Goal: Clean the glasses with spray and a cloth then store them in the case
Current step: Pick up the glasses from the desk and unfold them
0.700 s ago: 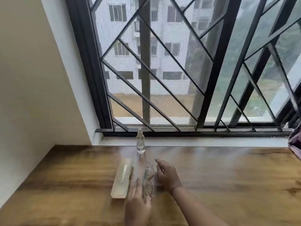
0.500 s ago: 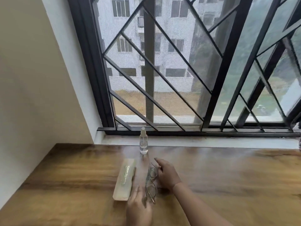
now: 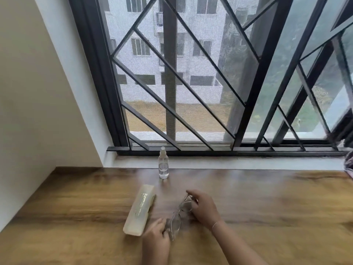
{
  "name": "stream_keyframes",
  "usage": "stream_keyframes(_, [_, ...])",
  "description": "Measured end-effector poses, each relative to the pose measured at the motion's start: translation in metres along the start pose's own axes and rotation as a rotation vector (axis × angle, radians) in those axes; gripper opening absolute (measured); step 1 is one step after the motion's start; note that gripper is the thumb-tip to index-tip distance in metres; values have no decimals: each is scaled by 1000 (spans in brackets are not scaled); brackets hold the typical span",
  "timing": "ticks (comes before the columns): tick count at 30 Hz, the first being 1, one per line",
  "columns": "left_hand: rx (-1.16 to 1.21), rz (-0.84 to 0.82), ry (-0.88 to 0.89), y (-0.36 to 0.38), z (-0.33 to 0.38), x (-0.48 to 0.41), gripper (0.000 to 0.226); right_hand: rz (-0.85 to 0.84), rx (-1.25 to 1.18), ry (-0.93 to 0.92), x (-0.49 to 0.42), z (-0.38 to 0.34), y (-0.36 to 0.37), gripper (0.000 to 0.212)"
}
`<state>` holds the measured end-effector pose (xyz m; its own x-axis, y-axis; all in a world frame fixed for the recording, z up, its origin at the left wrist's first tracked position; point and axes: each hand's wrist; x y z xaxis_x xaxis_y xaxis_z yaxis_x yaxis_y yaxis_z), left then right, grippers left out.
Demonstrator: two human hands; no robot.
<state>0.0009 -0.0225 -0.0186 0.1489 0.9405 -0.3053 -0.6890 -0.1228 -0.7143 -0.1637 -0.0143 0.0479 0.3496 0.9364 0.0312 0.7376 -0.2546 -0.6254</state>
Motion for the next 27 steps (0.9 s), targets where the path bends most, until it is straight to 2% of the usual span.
stream_keyframes(2, [20,-79,-35,-5,6,-2,35,83,-27,26,17,8,-14,44])
stream_keyframes(6, [26,-257,-78,-19,27,-1,19,202,-50,26,58,24,-36,36])
stream_keyframes(11, [-24,-262,60,-30,47,7,14,284,-178,95,99,48,-40,37])
stream_keyframes(15, [-33,-336,116,-28,45,14,14,333,-205,136,117,56,-31,38])
stream_keyframes(20, [29,-320,116,-28,42,13,18,333,-176,177,126,62,-21,53])
stream_keyframes(27, [70,-309,103,-27,40,13,19,361,-228,188,126,63,-13,50])
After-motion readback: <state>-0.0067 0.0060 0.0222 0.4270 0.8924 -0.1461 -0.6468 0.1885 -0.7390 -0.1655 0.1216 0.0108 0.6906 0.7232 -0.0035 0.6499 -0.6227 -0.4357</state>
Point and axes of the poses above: each hand's wrist, its own x-axis away from the middle knuckle, its own y-axis out of the palm, z = x × y, and after that the axes turned 4 degrees about -x, right-handed
